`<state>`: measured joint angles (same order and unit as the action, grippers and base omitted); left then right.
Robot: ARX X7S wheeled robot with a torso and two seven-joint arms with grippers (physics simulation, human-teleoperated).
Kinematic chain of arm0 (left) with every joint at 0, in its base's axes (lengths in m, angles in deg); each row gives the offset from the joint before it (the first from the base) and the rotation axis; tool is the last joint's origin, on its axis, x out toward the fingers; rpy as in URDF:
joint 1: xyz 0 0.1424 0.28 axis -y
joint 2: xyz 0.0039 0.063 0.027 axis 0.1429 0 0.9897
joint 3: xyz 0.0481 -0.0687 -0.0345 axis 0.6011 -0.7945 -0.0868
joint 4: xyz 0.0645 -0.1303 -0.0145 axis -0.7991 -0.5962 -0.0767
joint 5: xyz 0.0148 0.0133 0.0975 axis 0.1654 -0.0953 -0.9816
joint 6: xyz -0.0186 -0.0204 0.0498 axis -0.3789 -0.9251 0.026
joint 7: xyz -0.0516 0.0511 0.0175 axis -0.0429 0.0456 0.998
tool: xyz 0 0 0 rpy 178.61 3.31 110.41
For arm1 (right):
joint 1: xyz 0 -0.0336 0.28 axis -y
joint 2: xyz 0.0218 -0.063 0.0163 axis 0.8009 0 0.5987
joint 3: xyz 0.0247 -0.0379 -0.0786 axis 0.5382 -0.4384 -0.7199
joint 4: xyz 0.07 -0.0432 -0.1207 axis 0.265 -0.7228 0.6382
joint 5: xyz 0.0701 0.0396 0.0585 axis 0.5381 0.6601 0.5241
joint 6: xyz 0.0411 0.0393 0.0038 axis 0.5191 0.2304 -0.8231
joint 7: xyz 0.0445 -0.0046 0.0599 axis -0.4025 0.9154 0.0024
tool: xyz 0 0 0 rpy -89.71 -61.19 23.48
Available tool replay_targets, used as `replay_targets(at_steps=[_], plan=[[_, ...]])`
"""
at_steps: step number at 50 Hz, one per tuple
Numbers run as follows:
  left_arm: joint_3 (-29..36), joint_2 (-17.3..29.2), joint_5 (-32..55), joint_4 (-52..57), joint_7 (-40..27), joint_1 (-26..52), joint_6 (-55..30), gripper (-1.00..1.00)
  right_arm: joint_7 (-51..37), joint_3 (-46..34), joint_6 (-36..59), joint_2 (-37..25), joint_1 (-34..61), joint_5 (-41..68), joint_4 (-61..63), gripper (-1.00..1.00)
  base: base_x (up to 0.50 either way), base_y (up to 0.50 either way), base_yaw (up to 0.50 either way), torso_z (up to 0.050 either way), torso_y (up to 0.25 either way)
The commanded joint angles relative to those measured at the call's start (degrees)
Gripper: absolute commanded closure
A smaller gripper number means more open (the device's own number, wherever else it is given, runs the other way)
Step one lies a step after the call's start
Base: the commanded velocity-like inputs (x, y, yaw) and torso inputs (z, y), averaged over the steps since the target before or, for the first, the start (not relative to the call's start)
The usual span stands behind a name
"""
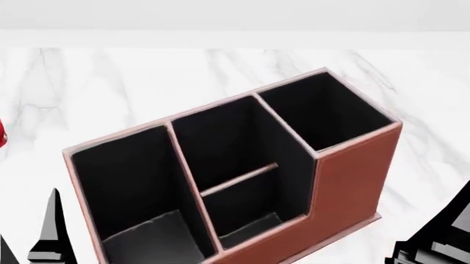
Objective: Pick up the book and place it in the left compartment of the caddy.
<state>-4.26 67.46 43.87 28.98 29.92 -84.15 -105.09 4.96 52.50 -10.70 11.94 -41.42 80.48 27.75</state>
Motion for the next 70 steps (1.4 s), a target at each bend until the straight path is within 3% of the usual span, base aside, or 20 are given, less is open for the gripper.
replay_targets(at_steps=[1, 25, 44, 70], plan=[[-1.79, -0.65, 1.54, -1.15, 0.41, 0.48, 1.82, -1.0, 1.3, 0.7, -0.38, 0.46, -0.01, -0.48, -0.42, -1.0, 0.0, -0.5, 0.0, 0.0, 0.0], [-1.54, 0.35, 2.72, -0.71, -0.91, 0.75, 1.56, -1.0, -0.74, -0.45, 1.44, -1.0, 0.2, -2.6, -0.28, -1.0, 0.0, -0.49, 0.0, 0.0, 0.0], [-1.32, 0.96, 3.75, -1.33, -1.53, 0.83, 1.84, -1.0, -2.9, -0.59, 1.86, -1.22, 0.02, -4.85, -0.86, -1.0, 0.0, -0.01, 0.0, 0.0, 0.0], [-0.77, 1.9, 4.29, -1.54, -2.21, 0.67, 2.75, -1.0, -2.98, -1.53, 1.28, -2.33, -0.45, -5.12, -0.73, -1.0, 0.0, 0.0, 0.49, 0.0, 0.0]])
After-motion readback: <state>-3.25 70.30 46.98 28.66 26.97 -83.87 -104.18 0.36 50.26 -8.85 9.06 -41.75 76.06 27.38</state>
